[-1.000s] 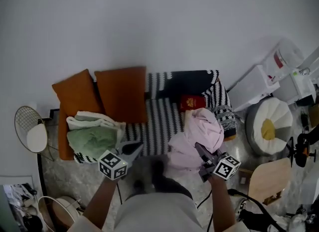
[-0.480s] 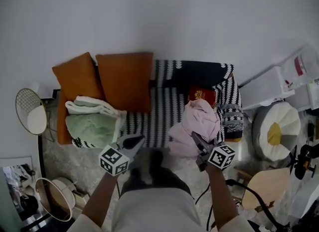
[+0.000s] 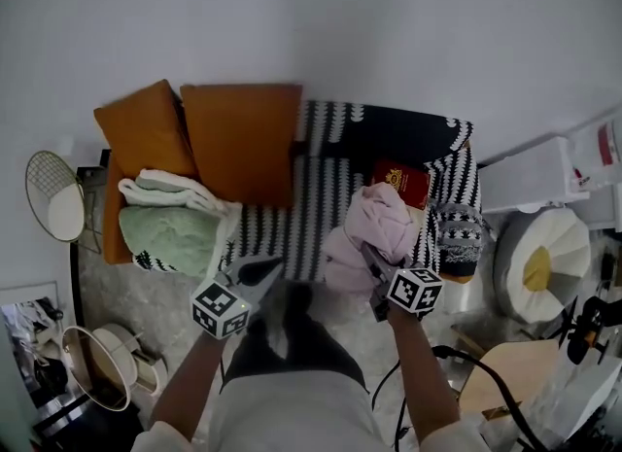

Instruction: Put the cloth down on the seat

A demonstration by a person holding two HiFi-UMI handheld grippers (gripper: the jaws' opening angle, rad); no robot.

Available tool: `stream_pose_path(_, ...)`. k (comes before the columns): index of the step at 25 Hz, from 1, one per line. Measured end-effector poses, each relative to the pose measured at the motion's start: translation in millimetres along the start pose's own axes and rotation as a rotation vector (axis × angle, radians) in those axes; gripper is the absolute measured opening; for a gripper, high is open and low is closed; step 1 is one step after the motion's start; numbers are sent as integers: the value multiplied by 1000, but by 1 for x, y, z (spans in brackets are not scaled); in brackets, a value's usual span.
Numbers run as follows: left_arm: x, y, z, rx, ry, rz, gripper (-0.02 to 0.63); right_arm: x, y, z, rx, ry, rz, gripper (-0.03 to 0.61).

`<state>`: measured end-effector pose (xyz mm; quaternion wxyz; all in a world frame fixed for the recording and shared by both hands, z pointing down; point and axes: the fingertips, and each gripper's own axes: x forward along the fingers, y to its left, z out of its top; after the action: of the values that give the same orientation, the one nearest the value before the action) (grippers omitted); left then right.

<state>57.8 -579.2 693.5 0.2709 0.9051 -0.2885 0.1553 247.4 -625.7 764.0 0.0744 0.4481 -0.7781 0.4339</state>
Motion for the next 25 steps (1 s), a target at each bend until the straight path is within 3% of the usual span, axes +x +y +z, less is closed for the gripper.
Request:
stream_pose_path(4, 19, 12, 1, -14, 5, 2, 2, 29, -20, 5, -25, 43, -36, 200)
stream_pose_path(7, 33, 21, 3, -18, 12, 5, 2, 43, -31, 16, -18, 40, -61, 309)
stream_pose_path(9, 40, 27, 4, -18, 13, 7, 2, 46, -38, 24, -5, 20, -69, 327)
stream_pose_path(19, 49, 24, 10, -15, 16, -3, 2, 27, -39, 39, 0, -44, -47, 274)
stream_pose_path(25, 35, 16, 12, -2, 7, -8, 2, 6, -25, 38, -3, -81, -29, 181)
